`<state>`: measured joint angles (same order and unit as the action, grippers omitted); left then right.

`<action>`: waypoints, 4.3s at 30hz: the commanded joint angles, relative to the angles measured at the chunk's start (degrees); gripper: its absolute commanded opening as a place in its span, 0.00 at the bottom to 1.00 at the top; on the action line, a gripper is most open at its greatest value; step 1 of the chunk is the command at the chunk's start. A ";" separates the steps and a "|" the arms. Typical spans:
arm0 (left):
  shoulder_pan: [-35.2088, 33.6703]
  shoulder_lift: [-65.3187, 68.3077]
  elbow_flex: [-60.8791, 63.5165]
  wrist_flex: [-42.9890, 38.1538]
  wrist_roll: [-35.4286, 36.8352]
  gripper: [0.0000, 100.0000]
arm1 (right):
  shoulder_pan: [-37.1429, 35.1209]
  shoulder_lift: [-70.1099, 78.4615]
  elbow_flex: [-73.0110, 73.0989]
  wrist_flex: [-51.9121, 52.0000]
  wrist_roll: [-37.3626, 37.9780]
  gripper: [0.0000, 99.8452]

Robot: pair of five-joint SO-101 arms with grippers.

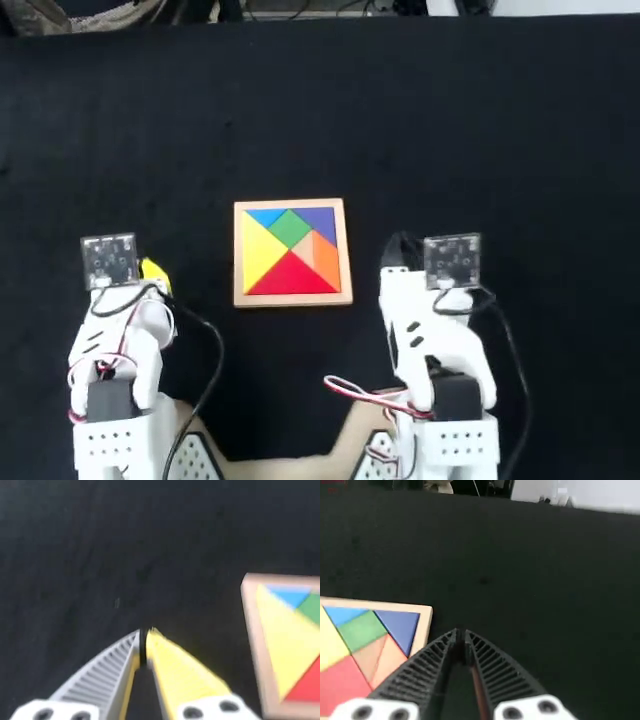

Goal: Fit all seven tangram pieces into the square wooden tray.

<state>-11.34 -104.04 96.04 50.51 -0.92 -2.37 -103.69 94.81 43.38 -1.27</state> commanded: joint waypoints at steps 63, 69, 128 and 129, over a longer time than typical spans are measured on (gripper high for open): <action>-1.80 -0.18 1.27 22.42 0.44 0.03 | 2.73 -3.38 1.71 30.59 6.42 0.01; -1.80 -0.18 1.27 22.42 0.44 0.03 | 2.73 -3.38 1.71 30.59 6.42 0.01; -1.80 -0.18 1.27 22.42 0.44 0.03 | 2.73 -3.38 1.71 30.59 6.68 0.01; -1.80 -0.18 1.27 22.42 0.44 0.03 | 2.73 -3.38 1.71 30.59 6.68 0.01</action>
<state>-12.57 -104.04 96.22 72.66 -0.66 -0.44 -103.69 96.66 73.45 4.79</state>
